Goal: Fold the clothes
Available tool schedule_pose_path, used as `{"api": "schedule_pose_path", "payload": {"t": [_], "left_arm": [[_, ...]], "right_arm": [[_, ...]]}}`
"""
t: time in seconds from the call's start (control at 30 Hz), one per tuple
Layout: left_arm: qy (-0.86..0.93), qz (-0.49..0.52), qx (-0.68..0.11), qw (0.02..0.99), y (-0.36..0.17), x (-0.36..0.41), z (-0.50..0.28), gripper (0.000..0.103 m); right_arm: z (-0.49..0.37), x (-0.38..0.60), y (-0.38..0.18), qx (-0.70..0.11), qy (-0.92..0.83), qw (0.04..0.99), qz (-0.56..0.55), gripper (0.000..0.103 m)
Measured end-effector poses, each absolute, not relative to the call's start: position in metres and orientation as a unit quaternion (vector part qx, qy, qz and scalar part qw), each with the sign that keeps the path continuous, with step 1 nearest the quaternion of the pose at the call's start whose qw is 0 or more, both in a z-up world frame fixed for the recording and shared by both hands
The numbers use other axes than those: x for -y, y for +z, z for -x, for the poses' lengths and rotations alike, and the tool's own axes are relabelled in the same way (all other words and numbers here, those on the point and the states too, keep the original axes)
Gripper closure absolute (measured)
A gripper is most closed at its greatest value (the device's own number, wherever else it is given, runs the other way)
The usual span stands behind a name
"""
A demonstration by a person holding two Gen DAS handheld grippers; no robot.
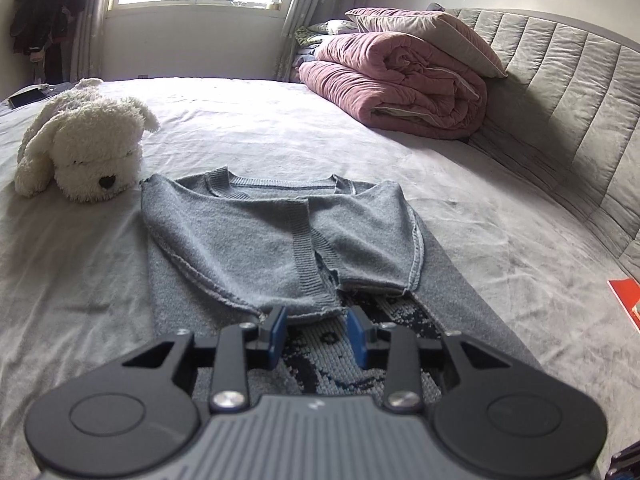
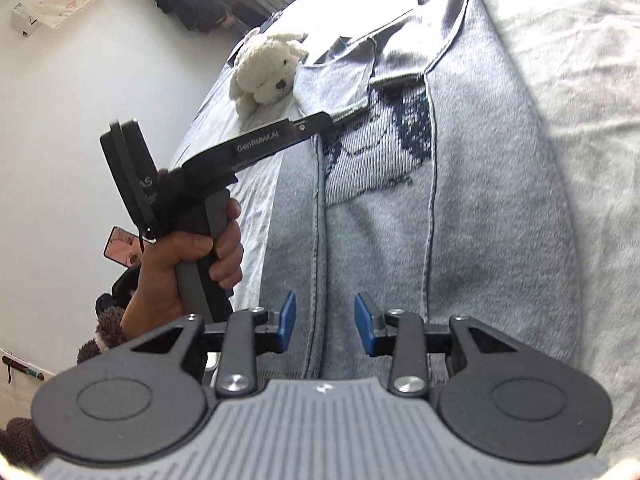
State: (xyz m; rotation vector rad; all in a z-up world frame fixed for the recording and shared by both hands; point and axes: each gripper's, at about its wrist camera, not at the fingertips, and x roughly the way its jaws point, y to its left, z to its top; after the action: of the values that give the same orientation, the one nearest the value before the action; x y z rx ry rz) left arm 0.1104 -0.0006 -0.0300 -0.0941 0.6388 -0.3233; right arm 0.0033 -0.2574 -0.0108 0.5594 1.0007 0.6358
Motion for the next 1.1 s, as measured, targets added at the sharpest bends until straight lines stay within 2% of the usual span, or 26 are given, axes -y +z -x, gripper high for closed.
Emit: {"api": "schedule_pose_path", "payload": {"t": [0.37, 0.6, 0.7, 0.83, 0.93, 1.03, 1.1], "left_arm": [[-0.258, -0.028, -0.293, 0.92, -0.05, 0.008, -0.135, 0.069], [-0.232, -0.08, -0.29, 0.925, -0.067, 0.021, -0.138, 0.069], [-0.231, -0.06, -0.289, 0.927, -0.067, 0.019, -0.14, 0.077], [-0.235, -0.013, -0.289, 0.928, -0.064, 0.01, -0.144, 0.094], [-0.237, 0.022, -0.289, 0.927, -0.063, 0.004, -0.146, 0.098], [-0.24, 0.058, -0.288, 0.925, -0.061, -0.002, -0.149, 0.098], [-0.241, 0.081, -0.287, 0.923, -0.06, -0.007, -0.151, 0.099]], "right_arm": [[-0.093, 0.261, 0.017, -0.399, 0.258, 0.835, -0.277, 0.065], [-0.181, 0.232, -0.005, -0.356, 0.25, 0.862, -0.259, 0.065], [-0.216, 0.214, -0.023, -0.346, 0.232, 0.879, -0.232, 0.065], [-0.25, 0.199, -0.048, -0.345, 0.226, 0.88, -0.235, 0.065], [-0.261, 0.192, -0.058, -0.339, 0.222, 0.882, -0.239, 0.071], [-0.263, 0.189, -0.062, -0.325, 0.223, 0.888, -0.237, 0.093], [-0.26, 0.19, -0.062, -0.307, 0.224, 0.893, -0.242, 0.097]]}}
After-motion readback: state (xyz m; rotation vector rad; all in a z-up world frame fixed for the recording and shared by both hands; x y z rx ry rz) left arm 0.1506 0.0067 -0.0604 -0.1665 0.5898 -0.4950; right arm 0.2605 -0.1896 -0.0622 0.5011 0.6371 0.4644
